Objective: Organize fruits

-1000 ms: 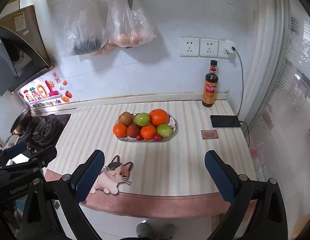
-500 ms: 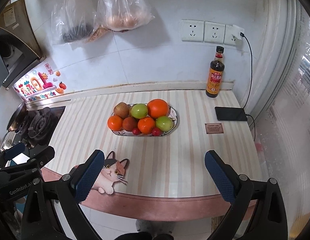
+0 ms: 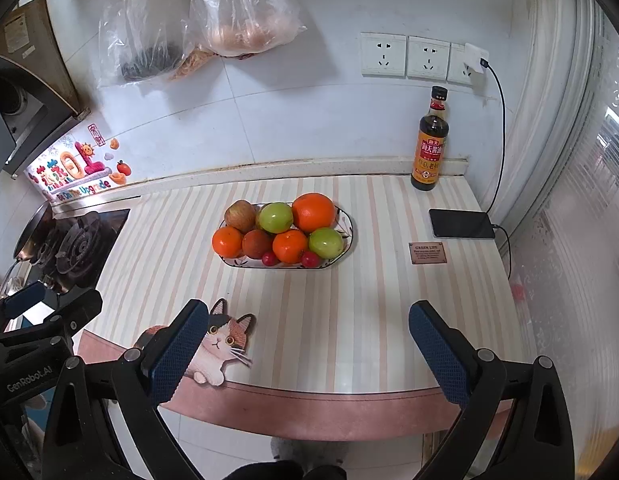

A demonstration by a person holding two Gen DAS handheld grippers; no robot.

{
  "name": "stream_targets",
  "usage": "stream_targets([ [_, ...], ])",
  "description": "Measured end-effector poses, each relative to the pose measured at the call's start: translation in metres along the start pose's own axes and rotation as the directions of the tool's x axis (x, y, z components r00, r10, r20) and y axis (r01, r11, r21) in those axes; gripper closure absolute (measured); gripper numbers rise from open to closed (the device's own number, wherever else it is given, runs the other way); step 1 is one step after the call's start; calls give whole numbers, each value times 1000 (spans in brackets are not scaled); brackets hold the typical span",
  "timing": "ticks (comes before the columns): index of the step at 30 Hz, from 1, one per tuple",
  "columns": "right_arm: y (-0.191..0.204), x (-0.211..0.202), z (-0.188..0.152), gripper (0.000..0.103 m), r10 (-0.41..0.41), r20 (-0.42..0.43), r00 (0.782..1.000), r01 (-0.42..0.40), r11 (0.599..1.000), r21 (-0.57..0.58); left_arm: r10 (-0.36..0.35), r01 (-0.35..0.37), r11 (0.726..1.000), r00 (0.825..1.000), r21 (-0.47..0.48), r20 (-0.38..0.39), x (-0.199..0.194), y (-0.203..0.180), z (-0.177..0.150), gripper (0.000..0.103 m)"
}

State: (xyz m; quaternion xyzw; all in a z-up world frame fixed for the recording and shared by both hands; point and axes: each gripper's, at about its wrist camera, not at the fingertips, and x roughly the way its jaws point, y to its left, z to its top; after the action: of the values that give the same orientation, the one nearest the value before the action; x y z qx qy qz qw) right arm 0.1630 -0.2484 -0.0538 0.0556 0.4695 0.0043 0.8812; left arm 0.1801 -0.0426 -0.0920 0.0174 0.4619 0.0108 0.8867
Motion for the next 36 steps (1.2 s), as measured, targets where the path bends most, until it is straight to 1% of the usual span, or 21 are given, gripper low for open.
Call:
stream_targets([
  [26,6,1,1,1,8,-5,1000,-8,1000,-7,16,-15,1000,1000,-12,13,-4,1,4,1],
  [36,9,5,10,1,-5,-3,1000,5,1000,-22,22,-22,1000,1000,-2,12,-1,1,4,1],
])
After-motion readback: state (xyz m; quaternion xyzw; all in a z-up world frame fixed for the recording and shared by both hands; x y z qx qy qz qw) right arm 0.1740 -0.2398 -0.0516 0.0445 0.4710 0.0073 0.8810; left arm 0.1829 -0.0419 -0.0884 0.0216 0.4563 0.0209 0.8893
